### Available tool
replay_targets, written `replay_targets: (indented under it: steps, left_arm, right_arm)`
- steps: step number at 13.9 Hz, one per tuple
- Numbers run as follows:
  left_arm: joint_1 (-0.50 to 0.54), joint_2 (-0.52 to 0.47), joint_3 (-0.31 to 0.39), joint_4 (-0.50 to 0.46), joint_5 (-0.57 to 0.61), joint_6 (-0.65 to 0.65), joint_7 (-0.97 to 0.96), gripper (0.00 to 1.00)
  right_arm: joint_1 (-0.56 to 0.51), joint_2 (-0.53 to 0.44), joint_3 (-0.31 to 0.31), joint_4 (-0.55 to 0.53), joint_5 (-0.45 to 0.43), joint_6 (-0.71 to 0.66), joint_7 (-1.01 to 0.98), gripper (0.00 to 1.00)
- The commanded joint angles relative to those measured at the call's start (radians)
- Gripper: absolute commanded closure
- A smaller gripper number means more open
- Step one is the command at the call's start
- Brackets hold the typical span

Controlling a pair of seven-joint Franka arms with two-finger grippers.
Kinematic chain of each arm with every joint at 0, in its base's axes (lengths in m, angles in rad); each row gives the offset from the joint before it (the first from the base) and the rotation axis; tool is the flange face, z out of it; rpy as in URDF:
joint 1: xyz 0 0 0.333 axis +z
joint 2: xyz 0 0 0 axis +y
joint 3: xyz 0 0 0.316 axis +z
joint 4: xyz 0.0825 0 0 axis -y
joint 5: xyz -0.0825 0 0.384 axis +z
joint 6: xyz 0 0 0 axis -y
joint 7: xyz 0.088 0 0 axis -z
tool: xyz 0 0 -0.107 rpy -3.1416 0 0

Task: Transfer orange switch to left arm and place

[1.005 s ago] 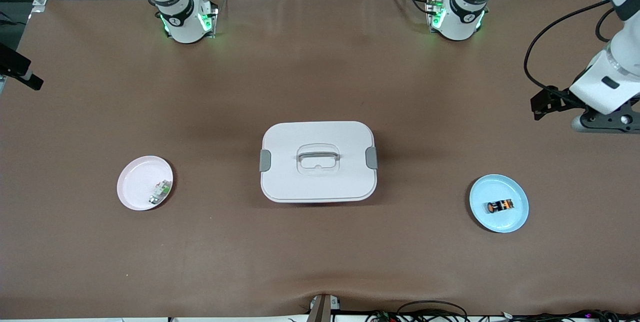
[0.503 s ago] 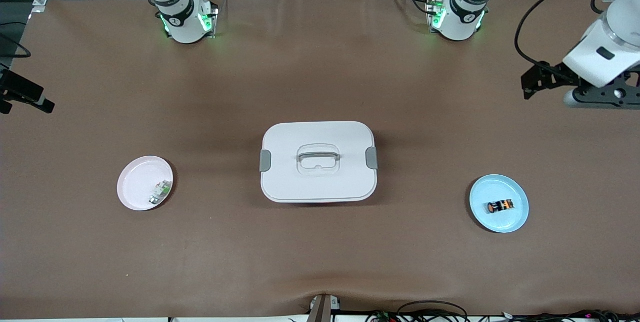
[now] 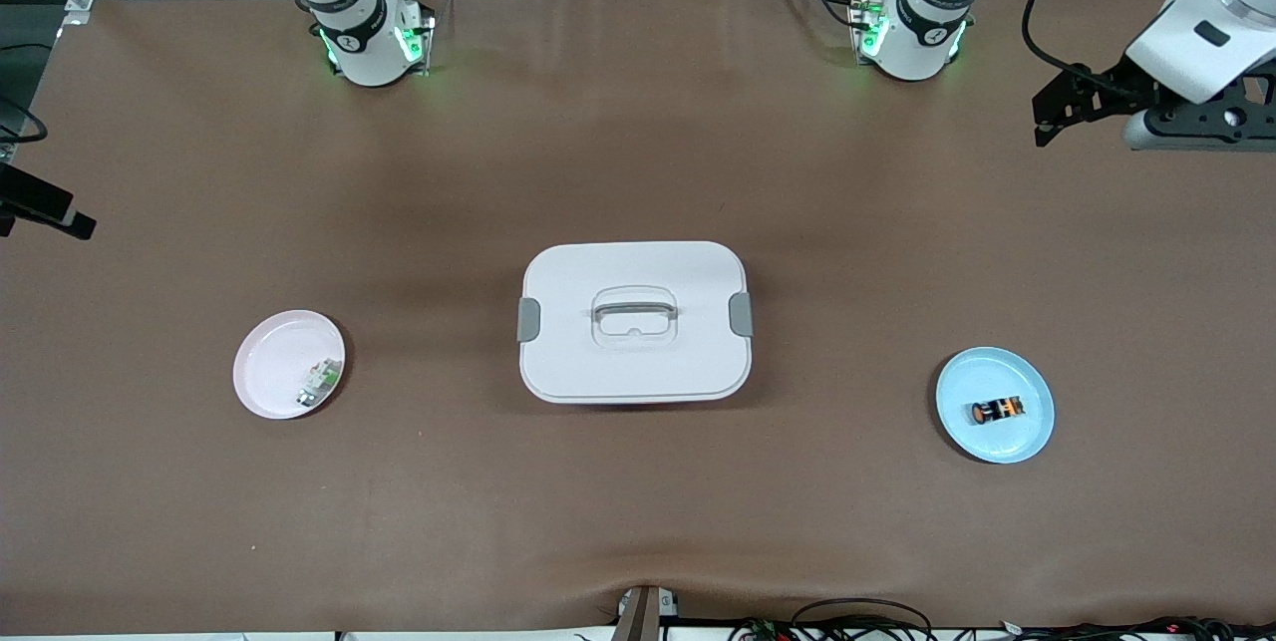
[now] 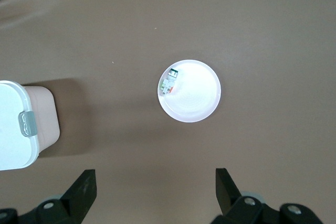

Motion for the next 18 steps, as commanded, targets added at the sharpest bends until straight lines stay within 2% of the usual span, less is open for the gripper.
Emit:
replay_targets:
  steps: [1, 3, 7, 10, 14, 17, 18]
  left_arm:
    - [-0.024, -0.064, 0.016, -0.06, -0.016, 0.016, -0.038, 0.0]
    - [-0.023, -0.07, 0.016, -0.054, -0.016, 0.012, -0.029, 0.0]
    - [-0.009, -0.03, 0.019, 0.007, -0.013, 0.004, -0.024, 0.0]
    - [0.003, -0.01, 0.021, 0.039, -0.004, -0.033, -0.021, 0.0]
    - [0.046, -0.018, 0.022, 0.035, -0.014, -0.062, -0.013, 0.0]
    - [0.076, -0.022, 0.021, 0.03, -0.016, -0.062, -0.013, 0.0]
    - [0.079, -0.024, 0.021, 0.029, -0.016, -0.062, -0.013, 0.0]
  right_arm:
    - [-0.02, -0.001, 0.009, 0.005, -0.009, -0.003, -0.006, 0.0]
    - [-0.049, 0.002, 0.009, 0.005, -0.005, 0.002, -0.007, 0.0]
    - [-0.012, 0.025, 0.004, 0.005, -0.055, 0.004, -0.004, 0.0]
    - [0.06, 0.031, -0.078, 0.005, -0.06, 0.005, 0.001, 0.0]
    - [0.085, 0.033, -0.098, 0.005, -0.061, -0.002, 0.002, 0.0]
    - [0.187, 0.045, -0.207, 0.005, -0.061, -0.004, 0.004, 0.0]
    - [0.206, 0.045, -0.224, 0.005, -0.061, -0.006, 0.005, 0.0]
